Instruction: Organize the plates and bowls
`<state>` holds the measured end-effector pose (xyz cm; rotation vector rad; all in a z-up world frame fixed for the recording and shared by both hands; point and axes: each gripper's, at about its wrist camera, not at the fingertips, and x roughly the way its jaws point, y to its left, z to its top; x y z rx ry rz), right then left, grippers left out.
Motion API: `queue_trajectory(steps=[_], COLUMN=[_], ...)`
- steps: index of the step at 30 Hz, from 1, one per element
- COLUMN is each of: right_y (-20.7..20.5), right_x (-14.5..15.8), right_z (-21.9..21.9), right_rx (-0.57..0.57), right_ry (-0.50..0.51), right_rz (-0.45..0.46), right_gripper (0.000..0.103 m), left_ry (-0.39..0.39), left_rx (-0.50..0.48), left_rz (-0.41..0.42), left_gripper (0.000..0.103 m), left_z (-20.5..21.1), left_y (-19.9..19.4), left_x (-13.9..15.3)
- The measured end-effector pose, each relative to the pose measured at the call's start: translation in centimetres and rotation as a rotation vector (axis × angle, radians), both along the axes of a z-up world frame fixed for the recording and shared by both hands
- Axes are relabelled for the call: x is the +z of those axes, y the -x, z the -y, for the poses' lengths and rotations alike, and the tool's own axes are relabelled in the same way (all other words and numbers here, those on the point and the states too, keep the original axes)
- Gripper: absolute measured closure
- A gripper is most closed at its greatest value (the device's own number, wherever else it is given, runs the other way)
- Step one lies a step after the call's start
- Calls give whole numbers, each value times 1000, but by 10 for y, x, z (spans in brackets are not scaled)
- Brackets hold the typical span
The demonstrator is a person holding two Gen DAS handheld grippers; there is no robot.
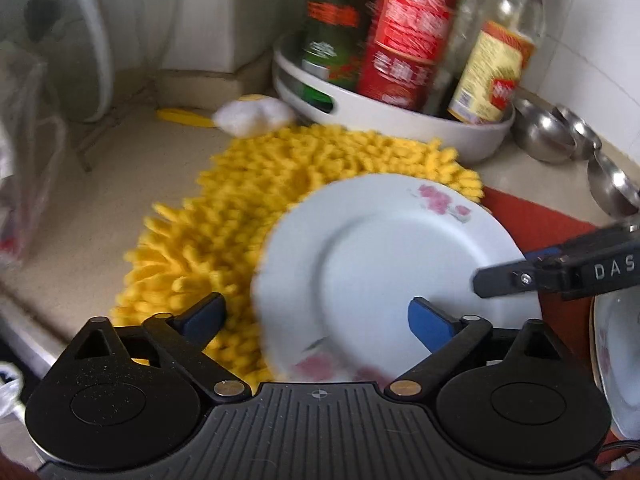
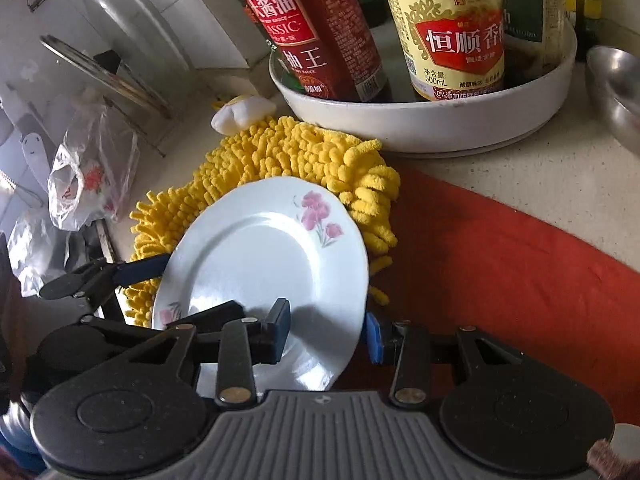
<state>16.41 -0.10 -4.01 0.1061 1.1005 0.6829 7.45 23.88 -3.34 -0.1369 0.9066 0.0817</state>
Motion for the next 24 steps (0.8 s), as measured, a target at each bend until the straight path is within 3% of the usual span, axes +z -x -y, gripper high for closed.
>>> queue_trajectory(steps=[3, 6, 11, 17, 24], right_y=[2, 4, 8, 12, 15], right_x=[-1, -3, -4, -9, 6], right_z=[0, 1, -1, 2, 1], right_rx=[5, 5, 14, -11, -33], right_ry=[-9, -20, -24, -65, -76], right_rz=[-9, -18, -26, -78, -35], right_gripper=[66, 66, 65, 68, 68], left_ry=[18, 60, 117, 109, 108], left_rx=[48, -17, -69, -74, -47], left_rz=[69, 131, -1, 4, 32], left_gripper=[4, 1, 6, 4, 6], left_z=[-14, -10, 1, 8, 3], left_y=[18, 20, -13, -16, -16], left_x=[20, 28, -9, -10, 5])
